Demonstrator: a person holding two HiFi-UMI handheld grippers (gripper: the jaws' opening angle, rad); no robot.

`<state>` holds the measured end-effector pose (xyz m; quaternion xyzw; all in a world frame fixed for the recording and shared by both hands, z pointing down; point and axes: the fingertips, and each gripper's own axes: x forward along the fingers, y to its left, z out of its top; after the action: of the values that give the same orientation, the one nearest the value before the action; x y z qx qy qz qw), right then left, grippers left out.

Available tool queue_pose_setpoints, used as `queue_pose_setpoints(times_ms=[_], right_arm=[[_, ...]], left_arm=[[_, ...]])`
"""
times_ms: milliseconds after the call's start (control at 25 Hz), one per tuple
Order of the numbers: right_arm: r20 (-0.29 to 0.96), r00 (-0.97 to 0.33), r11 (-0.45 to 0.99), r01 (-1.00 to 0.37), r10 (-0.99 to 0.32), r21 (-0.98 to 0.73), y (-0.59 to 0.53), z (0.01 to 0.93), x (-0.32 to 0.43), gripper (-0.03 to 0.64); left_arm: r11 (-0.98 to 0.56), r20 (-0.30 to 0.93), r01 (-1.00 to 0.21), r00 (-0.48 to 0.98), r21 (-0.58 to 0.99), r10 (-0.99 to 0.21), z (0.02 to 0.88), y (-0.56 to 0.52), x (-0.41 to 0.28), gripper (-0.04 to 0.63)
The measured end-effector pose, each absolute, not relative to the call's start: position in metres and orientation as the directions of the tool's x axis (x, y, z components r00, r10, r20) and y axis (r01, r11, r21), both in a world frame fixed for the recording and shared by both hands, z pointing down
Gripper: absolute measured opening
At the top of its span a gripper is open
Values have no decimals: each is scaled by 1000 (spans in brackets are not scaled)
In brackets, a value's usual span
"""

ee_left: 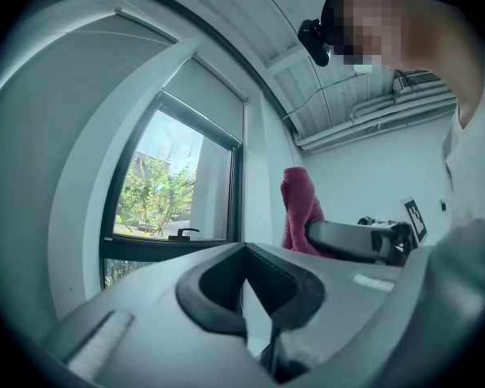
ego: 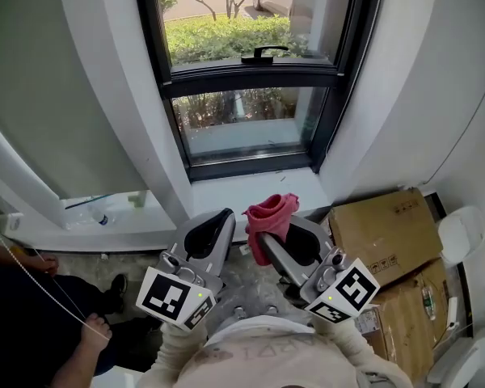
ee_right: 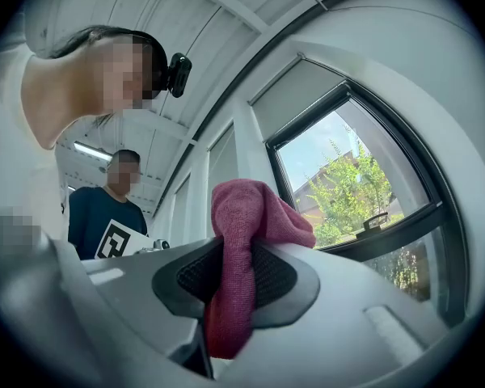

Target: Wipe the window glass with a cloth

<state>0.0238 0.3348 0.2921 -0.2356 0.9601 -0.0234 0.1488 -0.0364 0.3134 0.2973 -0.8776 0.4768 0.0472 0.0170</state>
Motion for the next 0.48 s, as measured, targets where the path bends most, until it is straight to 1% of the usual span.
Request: queue_pose_setpoints(times_ms=[240,480], right_arm=[[-285,-837,883,-454,-467,-116,338,295,6,107],[-253,-821,858,-501,-512,-114,326,308,2,109]], left_arm=[[-555,-106,-832,551,13,-828,303,317,-55,0],[-579,-108,-815,574,17,-812,313,302,-58,0]])
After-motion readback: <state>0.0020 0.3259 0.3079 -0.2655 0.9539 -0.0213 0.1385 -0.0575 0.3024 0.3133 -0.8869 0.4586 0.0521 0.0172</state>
